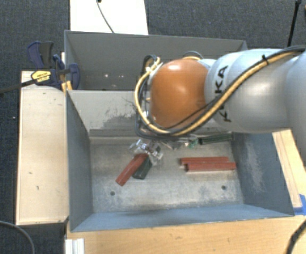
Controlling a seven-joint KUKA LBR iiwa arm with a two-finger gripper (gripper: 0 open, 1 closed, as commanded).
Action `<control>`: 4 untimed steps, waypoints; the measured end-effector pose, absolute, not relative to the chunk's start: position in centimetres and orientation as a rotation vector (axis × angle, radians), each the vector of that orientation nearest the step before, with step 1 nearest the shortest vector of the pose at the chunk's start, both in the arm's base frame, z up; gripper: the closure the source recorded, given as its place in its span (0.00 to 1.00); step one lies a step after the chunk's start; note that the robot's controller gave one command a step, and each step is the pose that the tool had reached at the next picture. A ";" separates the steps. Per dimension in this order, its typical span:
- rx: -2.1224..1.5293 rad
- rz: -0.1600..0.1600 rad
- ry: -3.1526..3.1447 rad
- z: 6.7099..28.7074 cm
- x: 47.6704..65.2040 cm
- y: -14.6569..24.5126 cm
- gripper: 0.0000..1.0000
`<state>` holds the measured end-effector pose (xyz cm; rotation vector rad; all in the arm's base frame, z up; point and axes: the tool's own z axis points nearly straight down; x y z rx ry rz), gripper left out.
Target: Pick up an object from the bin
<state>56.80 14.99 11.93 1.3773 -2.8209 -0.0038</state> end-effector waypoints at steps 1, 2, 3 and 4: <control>1.380 -0.002 -2.823 14.0 56.9 15.0 1.00; 1.378 -0.001 -2.828 15.7 57.0 15.0 1.00; 1.375 0.000 -2.830 16.9 57.0 15.0 1.00; 1.375 0.000 -2.830 17.7 57.0 15.0 1.00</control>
Offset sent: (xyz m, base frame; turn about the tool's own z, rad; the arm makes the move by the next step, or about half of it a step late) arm -0.0001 0.0002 0.0657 0.0000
